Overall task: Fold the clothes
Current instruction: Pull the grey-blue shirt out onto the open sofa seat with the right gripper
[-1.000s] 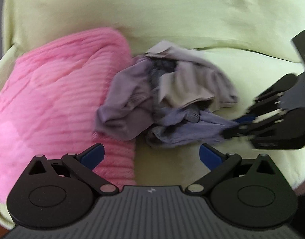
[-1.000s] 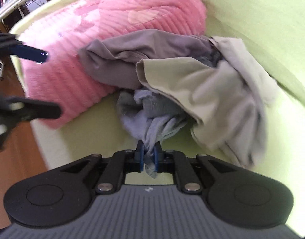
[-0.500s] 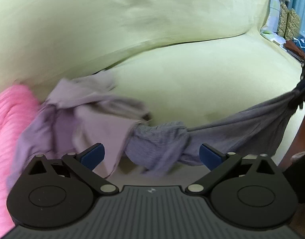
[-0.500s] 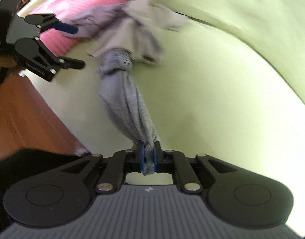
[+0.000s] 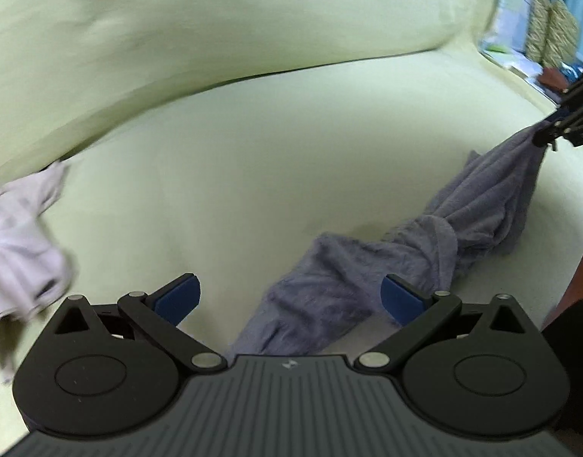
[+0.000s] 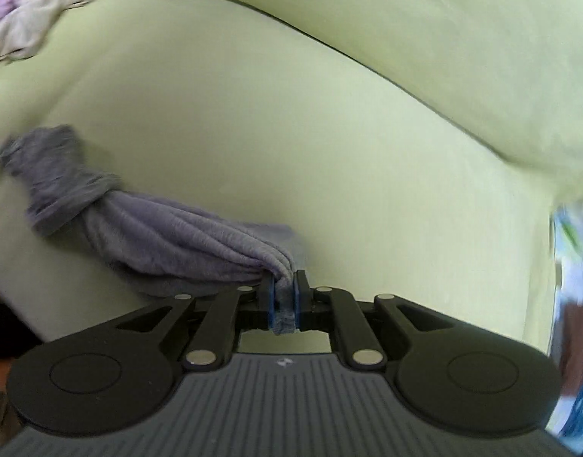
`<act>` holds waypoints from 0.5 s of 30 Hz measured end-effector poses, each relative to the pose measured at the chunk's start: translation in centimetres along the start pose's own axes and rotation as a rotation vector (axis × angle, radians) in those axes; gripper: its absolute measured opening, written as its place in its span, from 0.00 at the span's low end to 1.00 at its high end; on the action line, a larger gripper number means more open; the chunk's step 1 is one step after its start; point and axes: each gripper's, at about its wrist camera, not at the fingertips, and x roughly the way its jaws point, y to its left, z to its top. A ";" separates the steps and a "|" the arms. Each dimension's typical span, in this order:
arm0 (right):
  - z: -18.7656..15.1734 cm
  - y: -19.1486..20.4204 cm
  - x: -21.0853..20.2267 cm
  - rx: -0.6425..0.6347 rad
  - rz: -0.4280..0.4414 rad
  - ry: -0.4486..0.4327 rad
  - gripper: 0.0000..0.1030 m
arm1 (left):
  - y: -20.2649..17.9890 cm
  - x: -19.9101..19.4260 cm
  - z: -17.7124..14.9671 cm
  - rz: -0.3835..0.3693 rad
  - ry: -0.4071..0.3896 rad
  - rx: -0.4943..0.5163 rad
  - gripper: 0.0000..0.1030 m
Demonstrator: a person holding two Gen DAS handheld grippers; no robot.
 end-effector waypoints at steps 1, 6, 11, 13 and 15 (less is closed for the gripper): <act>-0.1 0.3 0.2 0.005 -0.004 -0.014 0.26 | -0.1 0.7 -0.5 0.002 -0.020 0.021 0.99; -0.4 4.6 -0.4 0.006 0.140 -0.222 0.29 | 0.1 2.6 -2.5 -0.005 -0.089 0.038 0.99; 1.2 7.9 1.7 -0.002 0.320 -0.322 0.29 | -1.2 3.3 -4.0 -0.006 -0.140 0.106 0.85; 2.8 9.8 3.2 0.012 0.385 -0.338 0.30 | -1.8 3.0 -4.7 -0.005 -0.145 0.102 0.84; 4.3 11.6 4.6 0.025 0.448 -0.353 0.33 | -2.2 2.5 -5.3 0.008 -0.146 0.079 0.86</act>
